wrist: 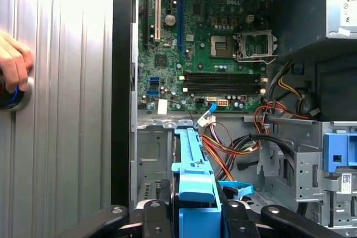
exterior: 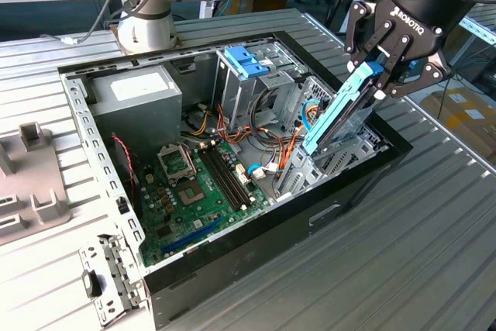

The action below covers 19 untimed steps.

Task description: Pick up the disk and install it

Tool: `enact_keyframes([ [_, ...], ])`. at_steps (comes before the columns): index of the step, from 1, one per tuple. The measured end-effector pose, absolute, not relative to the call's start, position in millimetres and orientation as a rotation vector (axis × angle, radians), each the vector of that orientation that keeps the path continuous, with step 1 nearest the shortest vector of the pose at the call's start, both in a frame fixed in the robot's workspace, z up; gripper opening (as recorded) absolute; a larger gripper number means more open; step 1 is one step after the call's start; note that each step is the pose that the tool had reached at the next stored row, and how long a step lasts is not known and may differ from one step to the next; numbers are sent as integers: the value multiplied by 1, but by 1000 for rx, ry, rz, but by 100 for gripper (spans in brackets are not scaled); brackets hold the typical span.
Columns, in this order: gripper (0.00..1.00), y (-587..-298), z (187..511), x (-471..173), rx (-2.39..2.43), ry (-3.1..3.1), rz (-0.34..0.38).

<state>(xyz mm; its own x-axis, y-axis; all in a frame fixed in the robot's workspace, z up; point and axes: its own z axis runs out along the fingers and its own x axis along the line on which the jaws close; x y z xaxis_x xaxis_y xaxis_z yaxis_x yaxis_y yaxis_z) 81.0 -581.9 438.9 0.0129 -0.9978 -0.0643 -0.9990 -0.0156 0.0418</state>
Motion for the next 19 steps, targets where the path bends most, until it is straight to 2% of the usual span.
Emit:
enact_keyframes([
  [19, 37, -582, 430, 83, -2188, 2231, 121],
])
